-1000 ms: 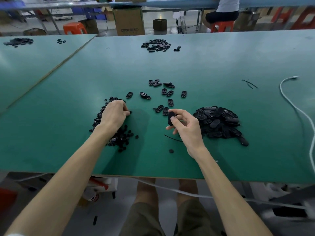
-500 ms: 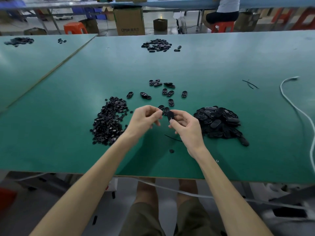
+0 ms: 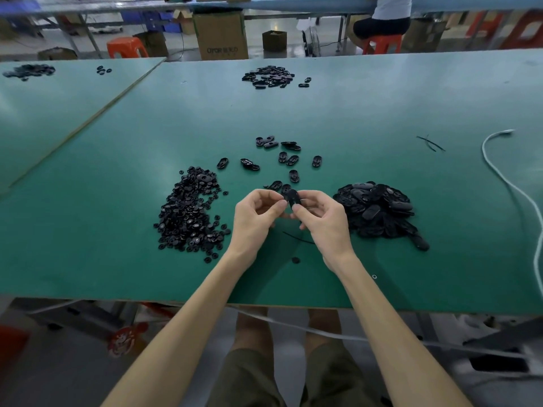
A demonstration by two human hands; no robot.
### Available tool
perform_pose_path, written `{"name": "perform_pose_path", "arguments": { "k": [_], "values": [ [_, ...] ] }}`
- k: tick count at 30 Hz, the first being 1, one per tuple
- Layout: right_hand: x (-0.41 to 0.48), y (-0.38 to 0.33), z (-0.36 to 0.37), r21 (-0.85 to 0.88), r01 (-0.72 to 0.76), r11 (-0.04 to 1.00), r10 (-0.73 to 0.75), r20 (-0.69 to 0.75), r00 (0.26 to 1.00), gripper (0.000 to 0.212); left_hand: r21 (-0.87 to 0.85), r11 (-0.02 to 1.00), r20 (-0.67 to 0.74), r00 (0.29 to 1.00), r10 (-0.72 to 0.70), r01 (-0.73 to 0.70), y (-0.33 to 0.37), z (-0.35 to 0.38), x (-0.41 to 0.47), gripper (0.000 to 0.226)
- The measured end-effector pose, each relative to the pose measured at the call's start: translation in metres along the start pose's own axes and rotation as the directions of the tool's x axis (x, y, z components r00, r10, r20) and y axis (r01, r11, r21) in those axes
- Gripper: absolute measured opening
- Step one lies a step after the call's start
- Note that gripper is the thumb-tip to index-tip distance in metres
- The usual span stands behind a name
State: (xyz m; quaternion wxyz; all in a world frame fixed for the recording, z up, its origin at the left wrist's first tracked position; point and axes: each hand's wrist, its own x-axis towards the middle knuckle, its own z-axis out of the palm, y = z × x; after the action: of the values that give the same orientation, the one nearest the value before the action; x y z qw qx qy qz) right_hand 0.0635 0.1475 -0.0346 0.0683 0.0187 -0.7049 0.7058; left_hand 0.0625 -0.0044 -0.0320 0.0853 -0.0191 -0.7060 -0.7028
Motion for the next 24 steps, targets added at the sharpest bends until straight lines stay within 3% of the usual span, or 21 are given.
{"name": "perform_pose_path", "arguments": {
  "k": [24],
  "values": [
    [0.002,0.0054,-0.002,0.028,-0.006,1.0,0.005,0.023,1.0,0.013,-0.061,0.998,0.024,1.0,-0.015,0.016,-0.0027,-0.0003,0.0004,0.009]
  ]
}}
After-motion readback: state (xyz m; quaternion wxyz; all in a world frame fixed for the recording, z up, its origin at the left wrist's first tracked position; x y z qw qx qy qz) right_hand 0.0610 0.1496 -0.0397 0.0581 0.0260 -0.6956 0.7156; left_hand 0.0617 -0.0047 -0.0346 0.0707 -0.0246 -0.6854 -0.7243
